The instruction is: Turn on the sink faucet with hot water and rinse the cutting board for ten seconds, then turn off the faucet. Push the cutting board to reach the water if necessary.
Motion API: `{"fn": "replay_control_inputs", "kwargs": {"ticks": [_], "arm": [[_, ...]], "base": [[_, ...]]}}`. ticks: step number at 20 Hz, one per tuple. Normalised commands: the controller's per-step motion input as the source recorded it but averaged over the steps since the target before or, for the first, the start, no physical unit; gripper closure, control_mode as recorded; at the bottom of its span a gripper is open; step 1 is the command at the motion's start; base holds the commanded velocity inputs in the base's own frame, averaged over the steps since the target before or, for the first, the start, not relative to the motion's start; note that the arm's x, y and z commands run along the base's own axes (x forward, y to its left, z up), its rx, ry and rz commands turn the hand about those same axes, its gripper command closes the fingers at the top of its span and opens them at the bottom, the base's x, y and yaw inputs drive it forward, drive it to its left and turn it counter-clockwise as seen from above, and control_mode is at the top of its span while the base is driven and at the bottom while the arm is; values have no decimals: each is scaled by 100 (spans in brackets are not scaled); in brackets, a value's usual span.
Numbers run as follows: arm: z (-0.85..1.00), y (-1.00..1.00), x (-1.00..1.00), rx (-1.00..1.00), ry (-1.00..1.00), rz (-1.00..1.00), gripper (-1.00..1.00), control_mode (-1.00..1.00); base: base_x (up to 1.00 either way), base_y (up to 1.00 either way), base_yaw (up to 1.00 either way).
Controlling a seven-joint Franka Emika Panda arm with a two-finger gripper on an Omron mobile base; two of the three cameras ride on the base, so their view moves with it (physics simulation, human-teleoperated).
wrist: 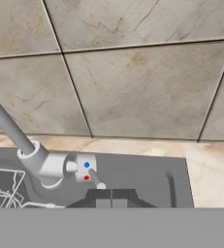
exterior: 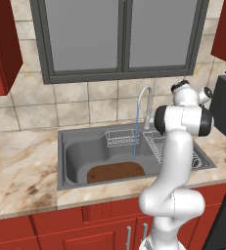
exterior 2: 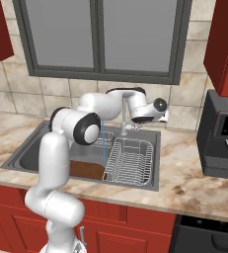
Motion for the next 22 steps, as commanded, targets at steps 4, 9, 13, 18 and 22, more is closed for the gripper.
{"fn": "replay_control_inputs", "kwargs": {"ticks": [4, 9, 13, 18, 22], "arm": [[-5, 0, 0, 0, 0, 2, 100, -100], [-5, 0, 0, 0, 0, 2, 100, -100], [0, 0, 0, 0, 0, 2, 100, -100], [-2, 0, 0, 0, 0, 1, 100, -100], [-5, -2, 4, 0, 0, 1, 100, -100]], "base": [[0, 0, 0], [0, 0, 0], [0, 0, 0], [0, 0, 0], [0, 0, 0]]}}
